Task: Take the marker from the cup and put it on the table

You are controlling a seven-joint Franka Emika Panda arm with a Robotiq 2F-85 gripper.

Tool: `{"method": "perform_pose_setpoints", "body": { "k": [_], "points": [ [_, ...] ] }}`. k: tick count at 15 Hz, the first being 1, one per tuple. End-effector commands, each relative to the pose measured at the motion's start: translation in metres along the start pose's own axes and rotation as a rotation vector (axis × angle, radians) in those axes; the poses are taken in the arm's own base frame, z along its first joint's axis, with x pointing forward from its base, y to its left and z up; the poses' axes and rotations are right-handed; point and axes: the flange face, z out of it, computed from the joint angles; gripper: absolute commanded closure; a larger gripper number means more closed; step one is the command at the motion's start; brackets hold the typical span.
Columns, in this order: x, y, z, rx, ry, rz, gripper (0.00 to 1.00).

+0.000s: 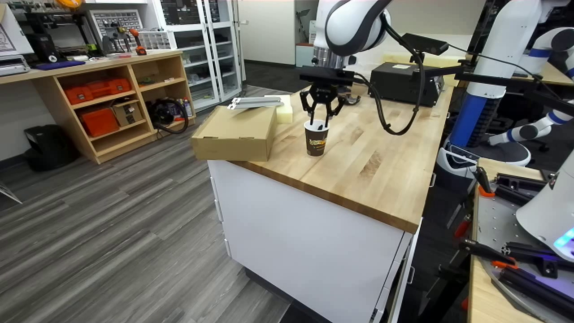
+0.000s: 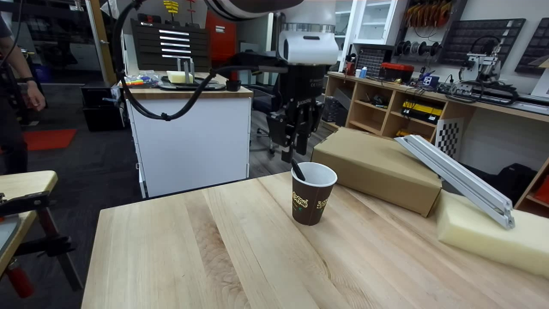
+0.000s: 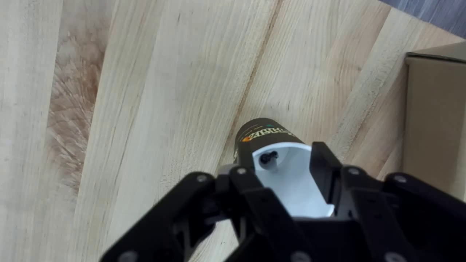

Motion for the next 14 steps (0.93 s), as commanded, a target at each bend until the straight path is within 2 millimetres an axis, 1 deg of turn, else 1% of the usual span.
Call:
{"method": "perform_pose_setpoints", "body": {
  "k": [1, 2, 3, 5, 6, 7, 8, 9, 10, 11, 12, 14],
  "points": [
    [-0.002, 0.010, -0.007, 0.017, -0.014, -0.009, 0.49],
    [-0.001, 0.011, -0.006, 0.015, -0.015, -0.008, 0.38],
    [0.000, 0.011, -0.005, 0.010, -0.009, -0.011, 0.38],
    [0.003, 0.012, -0.002, 0.005, -0.008, -0.011, 0.27],
    [0.004, 0.013, -0.002, 0.005, -0.008, -0.011, 0.20],
    [0.005, 0.013, -0.001, 0.005, -0.007, -0.012, 0.18],
    [0.006, 0.014, -0.001, 0.004, -0.006, -0.013, 0.55],
    [0.007, 0.014, 0.000, 0.004, -0.004, -0.013, 0.53],
    [0.007, 0.014, 0.000, 0.004, -0.003, -0.012, 0.55],
    [0.008, 0.014, 0.000, 0.005, -0.001, -0.011, 0.60],
    [0.009, 0.014, 0.001, 0.005, 0.002, -0.013, 0.68],
    [0.012, 0.013, 0.001, 0.006, 0.004, -0.014, 0.82]
  ]
}}
